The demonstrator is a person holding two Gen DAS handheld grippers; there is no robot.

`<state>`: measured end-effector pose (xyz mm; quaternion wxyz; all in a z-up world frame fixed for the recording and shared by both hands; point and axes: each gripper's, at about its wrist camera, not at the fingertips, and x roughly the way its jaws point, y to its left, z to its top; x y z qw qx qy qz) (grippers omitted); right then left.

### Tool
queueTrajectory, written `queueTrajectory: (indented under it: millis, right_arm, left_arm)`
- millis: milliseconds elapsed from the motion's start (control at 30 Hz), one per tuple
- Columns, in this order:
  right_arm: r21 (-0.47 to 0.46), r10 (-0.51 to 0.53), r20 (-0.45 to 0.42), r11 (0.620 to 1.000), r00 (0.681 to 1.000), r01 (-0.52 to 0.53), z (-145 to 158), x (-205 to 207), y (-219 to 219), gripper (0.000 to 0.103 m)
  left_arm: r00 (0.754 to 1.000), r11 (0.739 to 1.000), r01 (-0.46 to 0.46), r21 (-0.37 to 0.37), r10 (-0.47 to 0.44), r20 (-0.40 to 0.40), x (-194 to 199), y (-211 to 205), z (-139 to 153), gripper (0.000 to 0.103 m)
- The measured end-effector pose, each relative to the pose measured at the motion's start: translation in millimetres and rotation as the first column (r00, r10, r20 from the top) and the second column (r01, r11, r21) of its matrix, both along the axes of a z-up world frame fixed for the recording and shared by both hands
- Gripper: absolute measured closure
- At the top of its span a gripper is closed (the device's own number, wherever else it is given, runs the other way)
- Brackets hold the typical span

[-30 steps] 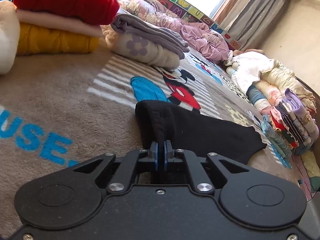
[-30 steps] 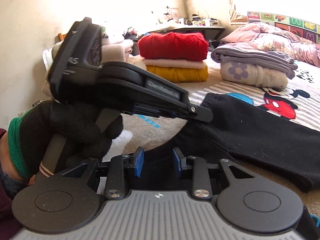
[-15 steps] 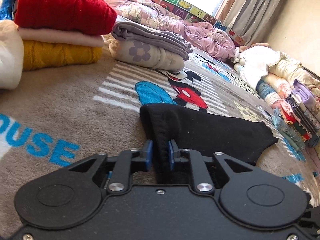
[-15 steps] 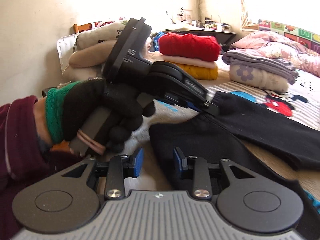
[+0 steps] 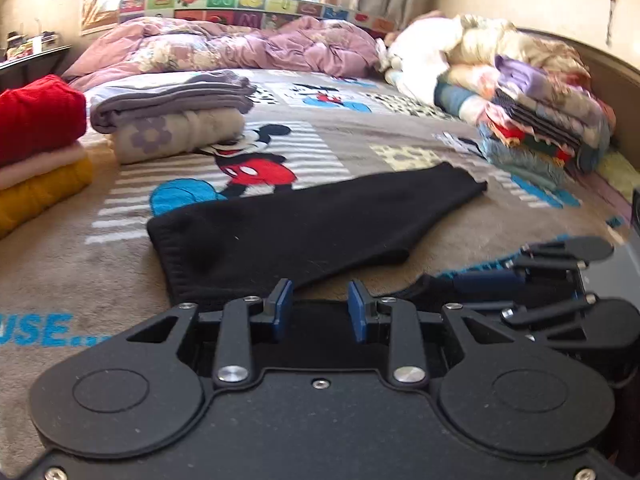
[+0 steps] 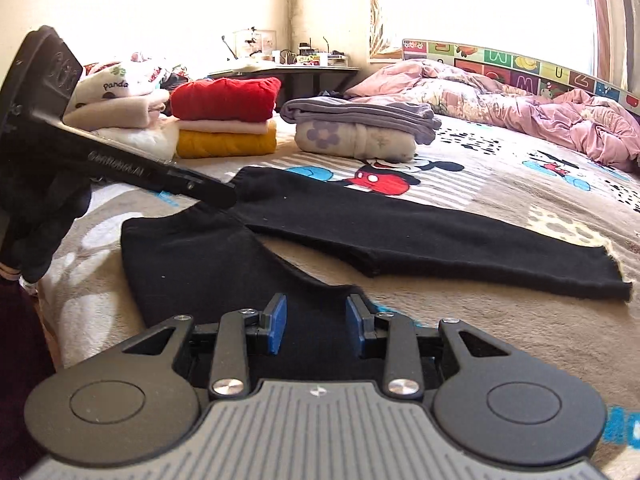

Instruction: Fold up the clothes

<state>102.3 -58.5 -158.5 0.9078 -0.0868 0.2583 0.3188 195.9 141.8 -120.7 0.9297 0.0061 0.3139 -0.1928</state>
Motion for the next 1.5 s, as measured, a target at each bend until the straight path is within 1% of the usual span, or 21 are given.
queueTrajectory:
  millis: [67,100,233,333,433,500,667,733,800,867,900,967,1000,1167,1267,1333,1400,1433,1500]
  right_arm:
    - [-0.052,-0.015,0.023,0.998,1.0,0.016,-3.8,7.0,0.4,0.069]
    - [-0.058,-0.018,0.024,0.998,1.0,0.019,-5.0,10.2,-0.1,0.069]
    - [-0.068,0.022,0.006,0.997,1.0,-0.021,-10.8,18.5,0.9,0.069]
    - [-0.062,-0.006,0.003,0.998,1.0,0.006,-11.3,25.0,-0.8,0.087]
    - [-0.044,-0.04,-0.016,0.998,0.999,0.039,-11.4,32.8,-4.1,0.087]
    - [-0.035,-0.056,-0.024,0.998,0.998,0.056,-11.4,35.5,-5.8,0.088]
    - [-0.018,-0.088,-0.045,0.996,0.995,0.087,-9.2,37.8,-10.9,0.08]
    - [-0.023,-0.094,-0.04,0.995,0.995,0.093,-7.2,36.5,-11.3,0.08]
    - [-0.036,-0.098,-0.032,0.995,0.995,0.097,-5.8,35.8,-10.8,0.08]
    - [-0.046,-0.099,-0.031,0.994,0.995,0.098,-5.4,36.2,-10.5,0.08]
    - [-0.046,-0.1,-0.037,0.994,0.994,0.098,-5.5,37.1,-10.7,0.08]
    - [-0.041,-0.107,-0.036,0.994,0.994,0.105,-4.3,36.9,-11.9,0.08]
    - [-0.037,-0.112,-0.033,0.993,0.993,0.111,-3.0,35.9,-13.7,0.08]
    - [0.007,-0.14,-0.033,0.99,0.99,0.141,6.6,22.2,-36.9,0.08]
    - [0.043,-0.19,-0.021,0.981,0.982,0.19,14.5,4.2,-68.7,0.08]
    - [0.071,-0.244,-0.014,0.967,0.97,0.245,18.0,-10.5,-96.7,0.08]
    - [0.106,-0.306,-0.012,0.946,0.952,0.305,19.8,-26.3,-127.9,0.079]
    - [0.123,-0.331,-0.008,0.936,0.943,0.33,20.7,-34.7,-141.8,0.079]
    - [0.141,-0.36,0.011,0.924,0.933,0.355,22.5,-51.8,-162.5,0.077]
  left_arm:
    - [0.999,0.999,0.028,0.028,-0.028,-0.022,4.0,-8.4,-7.8,0.074]
    - [0.999,0.999,0.037,0.035,-0.036,-0.026,5.7,-11.1,-10.5,0.074]
    - [0.998,0.996,0.061,0.063,-0.06,-0.019,10.4,-19.2,-16.8,0.074]
    - [0.998,0.995,0.066,0.081,-0.065,-0.012,15.3,-23.3,-20.7,0.075]
    - [0.999,0.996,0.054,0.065,-0.053,-0.005,22.0,-24.4,-21.5,0.074]
    - [0.998,0.996,0.055,0.067,-0.055,-0.002,24.2,-25.7,-23.2,0.074]
    - [0.997,0.997,0.068,0.042,-0.07,0.035,16.9,-24.0,-14.8,0.074]
    - [0.993,0.993,0.111,0.035,-0.112,0.042,11.1,-27.1,-11.7,0.074]
    - [0.982,0.983,0.18,0.038,-0.181,0.046,4.4,-34.1,-9.4,0.074]
    - [0.969,0.969,0.24,0.057,-0.243,0.039,0.0,-45.3,-10.9,0.074]
    - [0.968,0.966,0.245,0.087,-0.248,0.028,0.9,-52.2,-14.9,0.074]
    - [0.974,0.96,0.222,0.17,-0.227,0.014,6.1,-66.0,-26.6,0.075]
    - [0.976,0.961,0.21,0.179,-0.218,0.022,7.9,-68.8,-28.8,0.075]
    - [0.992,0.984,0.117,0.133,-0.122,0.024,19.5,-70.0,-30.0,0.077]
    - [0.995,0.99,0.09,0.11,-0.094,0.033,18.7,-68.0,-28.2,0.075]
    - [0.995,0.993,0.056,0.101,-0.064,0.076,12.1,-66.6,-22.3,0.076]
    - [0.994,0.997,0.018,0.077,-0.026,0.107,4.5,-65.8,-14.3,0.076]
    - [0.993,0.998,0.015,0.064,-0.023,0.118,-0.6,-66.8,-10.3,0.076]
    - [0.99,0.998,0.039,0.046,-0.045,0.135,-13.5,-72.5,-3.2,0.076]
